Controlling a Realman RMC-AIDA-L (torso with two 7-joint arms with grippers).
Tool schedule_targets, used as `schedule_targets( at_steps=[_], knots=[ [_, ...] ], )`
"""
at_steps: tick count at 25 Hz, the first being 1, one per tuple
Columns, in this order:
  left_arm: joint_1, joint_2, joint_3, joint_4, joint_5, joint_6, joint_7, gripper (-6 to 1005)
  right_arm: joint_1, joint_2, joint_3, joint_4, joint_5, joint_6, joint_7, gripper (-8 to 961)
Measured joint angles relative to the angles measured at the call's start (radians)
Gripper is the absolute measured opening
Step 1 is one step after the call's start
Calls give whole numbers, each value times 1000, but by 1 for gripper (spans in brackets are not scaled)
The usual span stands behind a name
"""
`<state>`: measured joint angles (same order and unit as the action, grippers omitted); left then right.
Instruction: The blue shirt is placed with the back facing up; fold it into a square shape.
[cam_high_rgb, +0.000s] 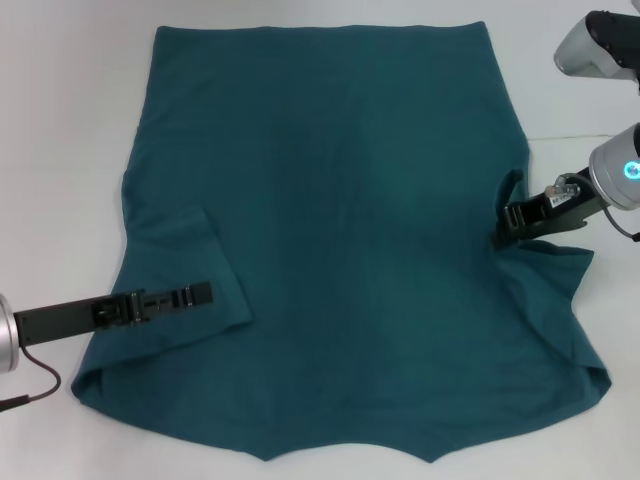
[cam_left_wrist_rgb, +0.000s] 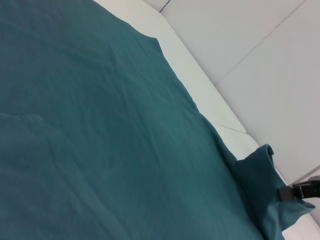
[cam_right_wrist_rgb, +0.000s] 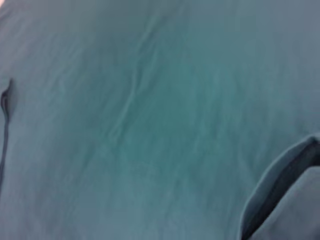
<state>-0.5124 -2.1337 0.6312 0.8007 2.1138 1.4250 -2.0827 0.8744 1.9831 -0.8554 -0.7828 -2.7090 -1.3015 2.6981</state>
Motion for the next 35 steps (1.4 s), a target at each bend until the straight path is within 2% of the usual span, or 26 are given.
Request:
schedule_targets(
  at_steps=[10,25,32,35],
  knots=[
    [0,0,1,-2,0,-19,-3,813,7,-11,11,55,9,27,67,19],
    [1,0,1,-1,-2,-19,-4,813,38,-3,70,103,14,64,80,20],
    [2,0,1,-1,-2,-22,-3,812,51,-6,95,137,37,68,81,21],
    [2,0,1,-1,-2,-28,-2,812,46,-10,96,138,66,63,81,77]
  ],
)
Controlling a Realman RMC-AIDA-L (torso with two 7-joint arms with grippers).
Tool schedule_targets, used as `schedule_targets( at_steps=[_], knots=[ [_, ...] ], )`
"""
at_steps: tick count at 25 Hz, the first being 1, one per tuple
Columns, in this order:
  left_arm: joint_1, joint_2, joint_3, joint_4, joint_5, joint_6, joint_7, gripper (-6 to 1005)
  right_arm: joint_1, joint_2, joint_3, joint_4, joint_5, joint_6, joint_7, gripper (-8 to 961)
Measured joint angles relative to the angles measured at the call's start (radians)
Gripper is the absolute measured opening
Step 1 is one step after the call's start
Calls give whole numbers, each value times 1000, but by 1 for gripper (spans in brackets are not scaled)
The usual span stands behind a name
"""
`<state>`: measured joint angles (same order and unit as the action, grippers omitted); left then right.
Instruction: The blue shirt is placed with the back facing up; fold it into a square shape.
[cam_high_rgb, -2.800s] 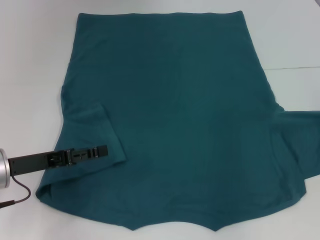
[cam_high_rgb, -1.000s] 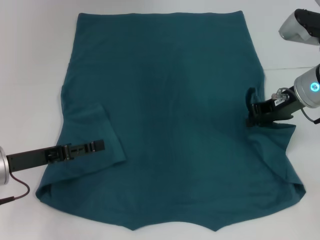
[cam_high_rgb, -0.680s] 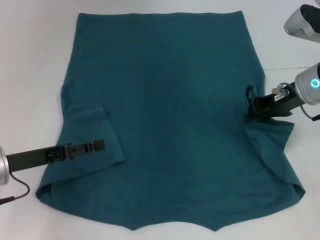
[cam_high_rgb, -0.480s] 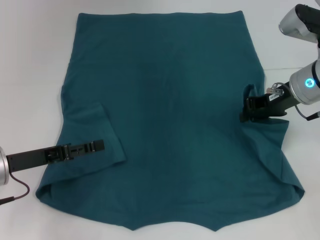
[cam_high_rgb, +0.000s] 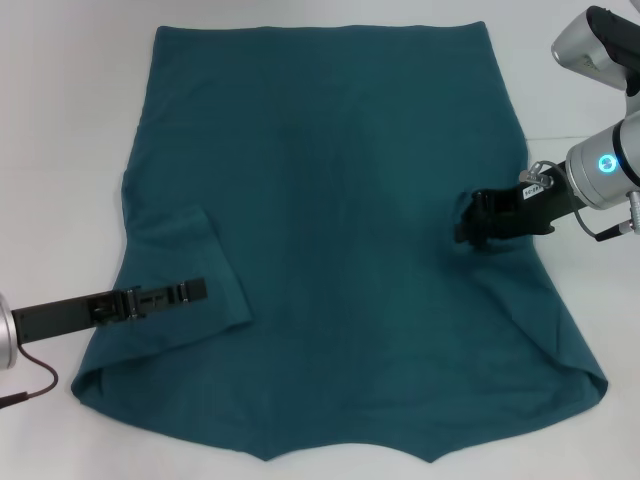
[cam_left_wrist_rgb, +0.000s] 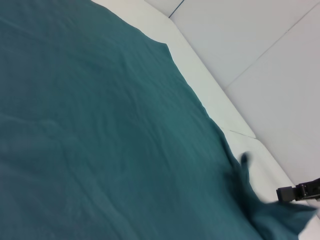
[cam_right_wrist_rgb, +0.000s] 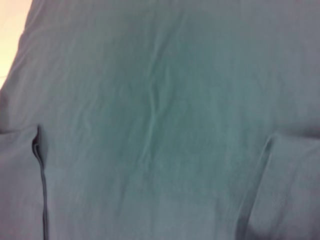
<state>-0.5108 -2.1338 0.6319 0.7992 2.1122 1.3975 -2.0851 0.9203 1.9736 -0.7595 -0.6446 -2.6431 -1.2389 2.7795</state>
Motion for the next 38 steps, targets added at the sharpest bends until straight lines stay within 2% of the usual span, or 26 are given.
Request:
schedule_targets(
  at_steps=[6,12,18,21,22,29,33,38],
  knots=[
    [2,0,0,0,0,-5,1,812,-3,-6,11,22,26,0,-4,188],
    [2,0,0,0,0,-5,-1,812,-15,-14,13,29,117,-14,-70,374],
    [7,8,0,2,0,7,-65,812,-79,-49,24,22,311,-77,-227,501],
    [16,31,-16,6,0,40,-195,813,-117,-76,27,26,394,-119,-254,571],
    [16,31,-16,6,0,40,-195,813,-126,-83,30,26,400,-128,-251,594],
    [56,66,-86,11,20,114,-386,813,-157,-107,46,25,405,-167,-244,583],
    [78,72,-155,14,93,124,-427,813,-158,-110,40,25,401,-185,-248,583],
    [93,72,-190,14,144,113,-437,813,-155,-107,39,24,401,-194,-253,582]
  ],
)
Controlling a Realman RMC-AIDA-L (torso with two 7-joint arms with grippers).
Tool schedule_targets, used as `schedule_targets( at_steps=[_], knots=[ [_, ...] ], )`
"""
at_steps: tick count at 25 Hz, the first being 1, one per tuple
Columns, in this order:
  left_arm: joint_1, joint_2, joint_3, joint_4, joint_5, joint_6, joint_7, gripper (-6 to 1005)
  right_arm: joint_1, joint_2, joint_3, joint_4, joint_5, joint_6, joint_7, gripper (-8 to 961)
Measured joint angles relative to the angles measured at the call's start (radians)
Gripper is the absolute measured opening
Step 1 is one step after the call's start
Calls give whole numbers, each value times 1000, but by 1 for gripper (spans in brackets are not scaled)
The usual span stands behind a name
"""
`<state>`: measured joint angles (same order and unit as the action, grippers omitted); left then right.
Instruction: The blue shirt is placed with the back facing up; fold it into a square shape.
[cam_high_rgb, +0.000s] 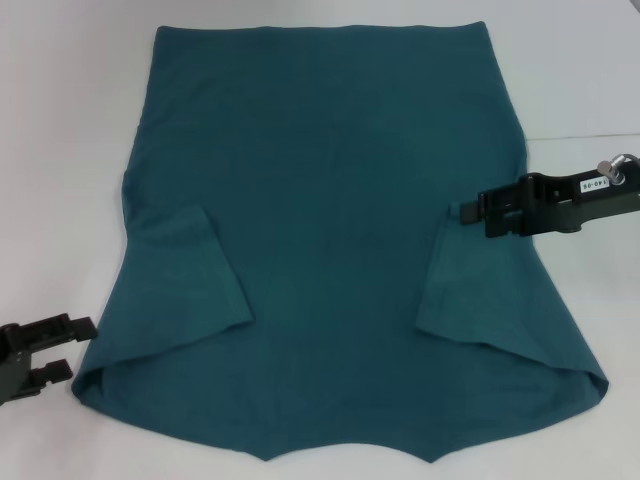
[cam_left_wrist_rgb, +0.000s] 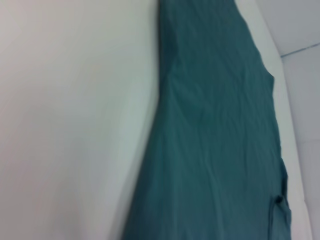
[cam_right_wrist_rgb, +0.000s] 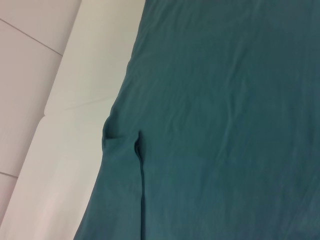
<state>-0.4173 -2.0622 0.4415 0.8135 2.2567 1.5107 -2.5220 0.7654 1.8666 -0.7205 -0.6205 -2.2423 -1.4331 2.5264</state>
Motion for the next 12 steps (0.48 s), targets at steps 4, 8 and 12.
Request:
schedule_targets(
  at_steps=[4,8,12],
  knots=[
    [5,-3,2,-1,2,-37,18,813,0,0,0,-1,0,0,-1,582],
    [0,-3,5,-12,28,-86,30,813,-2,0,0,-1,0,-1,-1,582],
    [-3,-6,11,-19,50,-119,26,813,-3,0,2,-1,0,-1,-1,582]
  ],
)
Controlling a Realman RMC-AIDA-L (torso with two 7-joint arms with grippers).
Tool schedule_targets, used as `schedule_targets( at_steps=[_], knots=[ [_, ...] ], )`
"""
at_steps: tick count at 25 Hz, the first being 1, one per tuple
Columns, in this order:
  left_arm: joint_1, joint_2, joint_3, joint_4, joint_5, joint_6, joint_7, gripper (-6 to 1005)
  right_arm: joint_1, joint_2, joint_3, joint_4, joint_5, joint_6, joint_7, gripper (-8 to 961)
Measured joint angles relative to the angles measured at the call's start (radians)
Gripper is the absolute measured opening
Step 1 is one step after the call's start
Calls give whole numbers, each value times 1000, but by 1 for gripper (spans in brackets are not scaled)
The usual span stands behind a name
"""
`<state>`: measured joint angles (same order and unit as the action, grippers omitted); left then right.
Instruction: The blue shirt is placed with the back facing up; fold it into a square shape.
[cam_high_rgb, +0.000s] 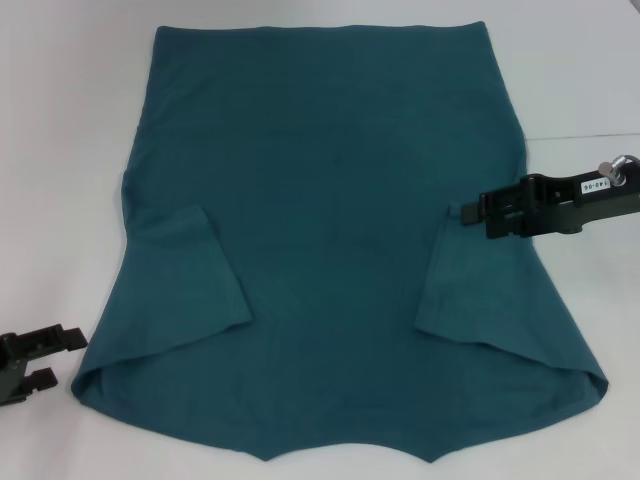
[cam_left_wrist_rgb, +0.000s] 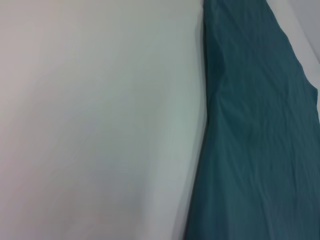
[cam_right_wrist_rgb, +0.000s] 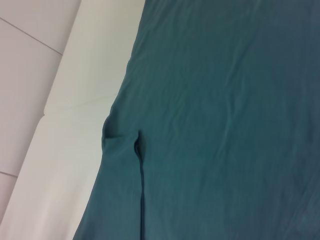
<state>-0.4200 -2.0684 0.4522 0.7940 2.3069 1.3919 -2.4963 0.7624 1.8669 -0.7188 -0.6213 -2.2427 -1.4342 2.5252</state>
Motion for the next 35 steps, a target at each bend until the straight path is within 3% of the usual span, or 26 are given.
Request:
schedule_targets(
  at_steps=[35],
  knots=[
    [-25,0,30,-58,22,-40,-14,812,-11,-2,4,0,0,11,1,580]
  ],
)
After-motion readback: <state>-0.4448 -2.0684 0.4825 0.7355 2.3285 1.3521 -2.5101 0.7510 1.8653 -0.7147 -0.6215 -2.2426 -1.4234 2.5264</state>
